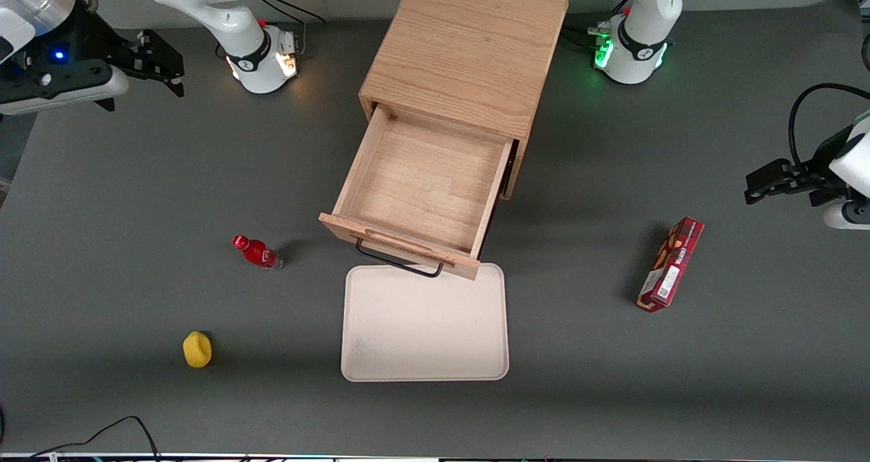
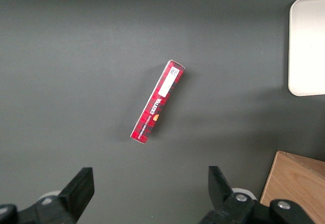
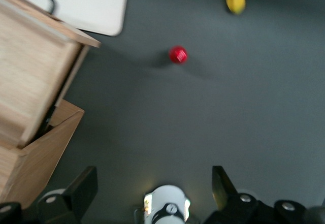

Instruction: Open upper drawer

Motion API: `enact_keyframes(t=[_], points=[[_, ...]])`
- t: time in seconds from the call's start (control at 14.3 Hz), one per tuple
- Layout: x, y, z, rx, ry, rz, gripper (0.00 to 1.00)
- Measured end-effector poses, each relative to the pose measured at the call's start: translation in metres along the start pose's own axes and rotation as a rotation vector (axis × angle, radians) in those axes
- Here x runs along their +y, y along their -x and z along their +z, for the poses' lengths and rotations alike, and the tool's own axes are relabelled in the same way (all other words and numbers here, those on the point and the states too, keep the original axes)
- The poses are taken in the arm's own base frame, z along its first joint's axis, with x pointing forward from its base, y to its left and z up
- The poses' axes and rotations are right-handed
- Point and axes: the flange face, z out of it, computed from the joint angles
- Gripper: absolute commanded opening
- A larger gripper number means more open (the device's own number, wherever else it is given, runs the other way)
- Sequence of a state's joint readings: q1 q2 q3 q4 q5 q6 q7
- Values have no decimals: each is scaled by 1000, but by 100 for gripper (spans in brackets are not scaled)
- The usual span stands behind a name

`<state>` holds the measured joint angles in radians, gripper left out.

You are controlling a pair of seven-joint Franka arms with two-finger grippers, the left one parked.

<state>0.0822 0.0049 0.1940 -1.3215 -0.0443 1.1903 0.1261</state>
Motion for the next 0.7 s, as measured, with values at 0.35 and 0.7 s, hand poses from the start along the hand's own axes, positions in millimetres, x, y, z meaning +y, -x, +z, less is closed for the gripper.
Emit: enact_keyframes(t=[0.35,0.7], points=[[77,37,80,8,-61,202,100],[122,61,80,68,-60,285,100]])
